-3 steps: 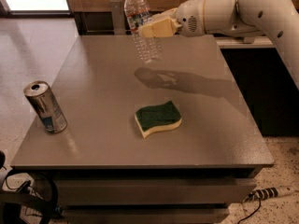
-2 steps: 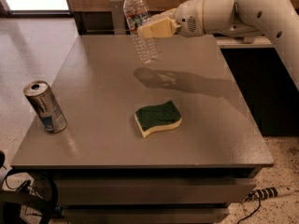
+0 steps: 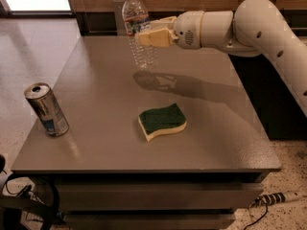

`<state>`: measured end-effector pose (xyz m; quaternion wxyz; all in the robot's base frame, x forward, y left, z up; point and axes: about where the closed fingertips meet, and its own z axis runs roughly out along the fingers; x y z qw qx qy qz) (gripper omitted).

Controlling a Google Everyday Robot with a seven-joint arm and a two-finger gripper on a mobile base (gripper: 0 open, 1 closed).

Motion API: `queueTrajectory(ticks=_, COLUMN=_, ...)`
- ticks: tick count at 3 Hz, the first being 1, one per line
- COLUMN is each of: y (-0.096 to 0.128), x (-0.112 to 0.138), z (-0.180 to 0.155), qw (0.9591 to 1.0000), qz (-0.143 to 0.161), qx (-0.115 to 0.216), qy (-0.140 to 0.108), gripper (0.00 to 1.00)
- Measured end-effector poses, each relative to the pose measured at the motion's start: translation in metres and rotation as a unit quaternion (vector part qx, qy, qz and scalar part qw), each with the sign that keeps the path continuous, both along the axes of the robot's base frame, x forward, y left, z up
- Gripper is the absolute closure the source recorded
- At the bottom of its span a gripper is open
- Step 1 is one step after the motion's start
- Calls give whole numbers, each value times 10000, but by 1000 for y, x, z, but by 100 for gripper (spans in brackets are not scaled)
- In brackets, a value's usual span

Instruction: Place water bottle upright

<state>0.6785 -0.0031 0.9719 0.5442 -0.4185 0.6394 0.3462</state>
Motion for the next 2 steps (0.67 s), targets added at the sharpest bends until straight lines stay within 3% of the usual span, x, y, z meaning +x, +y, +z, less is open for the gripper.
queueTrajectory(ticks=1, y=6, x=-5, z=-11, qw=9990, qz=-24, qx=300, qy=-323, gripper=100)
queueTrajectory(ticks=2, y=9, x=-6, z=-16, qw=9983, qz=-17, qx=367, qy=-450, gripper=100)
